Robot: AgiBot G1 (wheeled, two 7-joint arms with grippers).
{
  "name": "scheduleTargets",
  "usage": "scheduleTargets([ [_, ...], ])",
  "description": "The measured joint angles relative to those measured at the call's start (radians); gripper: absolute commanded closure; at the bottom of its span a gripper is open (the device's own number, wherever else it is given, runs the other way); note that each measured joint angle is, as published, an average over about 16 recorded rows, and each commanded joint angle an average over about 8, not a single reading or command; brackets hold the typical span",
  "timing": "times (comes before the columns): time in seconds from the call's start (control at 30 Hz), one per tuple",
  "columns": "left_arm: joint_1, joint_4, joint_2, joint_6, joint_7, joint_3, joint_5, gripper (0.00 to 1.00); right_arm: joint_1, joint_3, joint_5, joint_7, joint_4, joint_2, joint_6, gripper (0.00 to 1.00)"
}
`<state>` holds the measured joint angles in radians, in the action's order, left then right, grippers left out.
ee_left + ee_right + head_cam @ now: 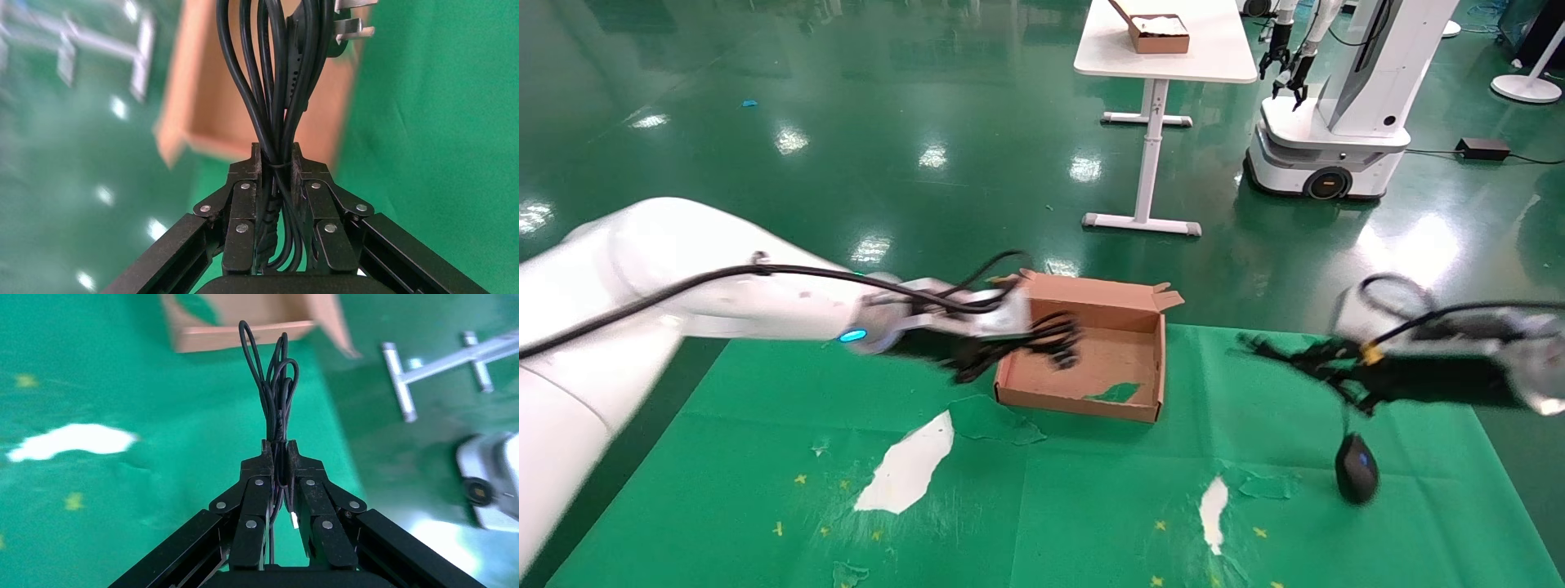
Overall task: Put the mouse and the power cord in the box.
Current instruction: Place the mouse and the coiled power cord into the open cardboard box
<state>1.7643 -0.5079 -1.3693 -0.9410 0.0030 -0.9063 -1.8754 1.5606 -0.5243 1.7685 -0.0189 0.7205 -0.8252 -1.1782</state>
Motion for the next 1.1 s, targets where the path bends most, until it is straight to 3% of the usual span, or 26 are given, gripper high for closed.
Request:
scheduleTargets([
  [0.2, -0.018, -0.126, -0.008, 0.118, 0.009, -0.117, 0.049, 1.0, 0.04, 0.015, -0.011, 0.03, -0.049, 0.03, -0.013, 1.0],
  [0.47, -0.015, -0.201, -0.007, 0.246, -0.017, -0.287, 0.086, 0.03, 0.065, 0.028, -0.033, 0.058, -0.088, 0.044, -0.031, 1.0],
  [0.8, 0.013, -0.202, -0.006, 0.316, -0.071, -0.415, 0.15, 0.0, 0.115, 0.047, -0.066, 0.096, -0.096, 0.01, -0.029, 1.0],
  [1.1, 0.057, -0.119, 0.013, 0.287, -0.129, -0.474, 0.207, 0.0, 0.176, 0.051, -0.081, 0.143, -0.126, -0.11, 0.02, 1.0],
])
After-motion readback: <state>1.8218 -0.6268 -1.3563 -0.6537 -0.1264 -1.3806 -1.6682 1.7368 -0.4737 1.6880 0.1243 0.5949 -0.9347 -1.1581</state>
